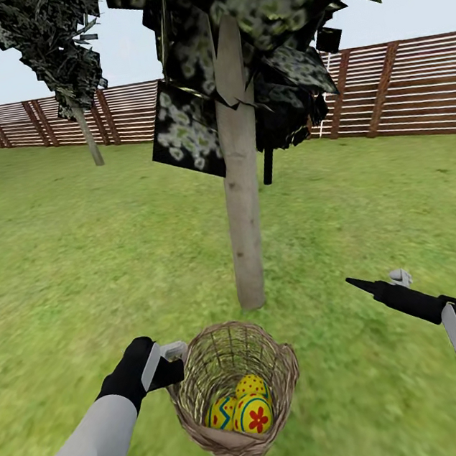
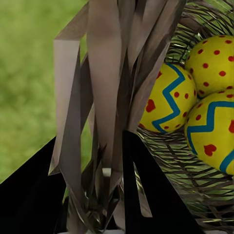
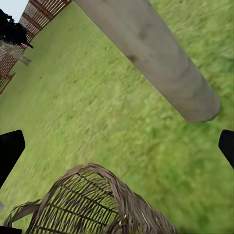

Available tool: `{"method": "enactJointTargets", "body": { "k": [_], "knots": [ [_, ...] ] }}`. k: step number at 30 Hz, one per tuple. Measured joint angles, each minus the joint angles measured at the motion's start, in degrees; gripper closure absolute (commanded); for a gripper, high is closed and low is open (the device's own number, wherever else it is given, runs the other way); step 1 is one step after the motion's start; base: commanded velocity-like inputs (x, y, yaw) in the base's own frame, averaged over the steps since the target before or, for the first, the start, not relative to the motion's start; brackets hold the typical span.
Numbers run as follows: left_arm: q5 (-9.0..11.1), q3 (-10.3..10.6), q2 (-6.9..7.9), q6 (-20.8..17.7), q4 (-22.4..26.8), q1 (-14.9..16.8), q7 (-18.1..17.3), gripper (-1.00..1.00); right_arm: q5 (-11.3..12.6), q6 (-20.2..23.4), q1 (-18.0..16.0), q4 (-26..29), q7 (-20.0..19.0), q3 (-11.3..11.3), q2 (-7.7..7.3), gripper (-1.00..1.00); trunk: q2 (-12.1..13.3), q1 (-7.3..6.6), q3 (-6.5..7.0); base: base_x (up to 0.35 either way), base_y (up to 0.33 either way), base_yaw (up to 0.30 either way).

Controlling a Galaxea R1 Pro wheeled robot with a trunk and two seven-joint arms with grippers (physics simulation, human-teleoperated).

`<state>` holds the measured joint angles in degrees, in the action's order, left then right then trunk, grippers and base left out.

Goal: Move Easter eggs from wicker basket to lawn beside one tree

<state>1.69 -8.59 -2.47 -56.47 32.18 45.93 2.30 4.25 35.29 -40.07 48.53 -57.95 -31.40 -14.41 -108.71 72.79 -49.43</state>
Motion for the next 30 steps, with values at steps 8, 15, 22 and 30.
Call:
{"method": "enactJointTargets", "body": {
  "k": [8,15,22,30],
  "knots": [
    [0.0,0.0,0.00,0.0,-0.1,0.0,0.0,1.00,0.1,0.0,0.0,0.0,0.0,0.1,0.17,-1.00,-3.2,1.76,-1.44,0.000,0.000,0.000],
    [-0.1,0.0,0.00,0.0,-0.1,0.0,0.0,1.00,0.0,0.0,0.0,0.0,0.1,0.1,0.18,-1.00,-6.0,3.30,-2.69,0.000,0.000,0.000],
    [-0.1,0.0,0.00,0.0,-0.1,0.0,0.0,1.00,0.1,0.0,0.0,0.0,0.1,0.1,0.19,-1.00,-8.8,4.83,-3.95,0.000,0.000,0.000],
    [-0.1,0.0,0.00,0.0,-0.1,0.0,0.0,1.00,0.1,0.0,0.0,0.0,0.1,0.1,0.18,-1.00,-12.0,6.59,-5.39,0.000,0.000,0.000]
  ]
}}
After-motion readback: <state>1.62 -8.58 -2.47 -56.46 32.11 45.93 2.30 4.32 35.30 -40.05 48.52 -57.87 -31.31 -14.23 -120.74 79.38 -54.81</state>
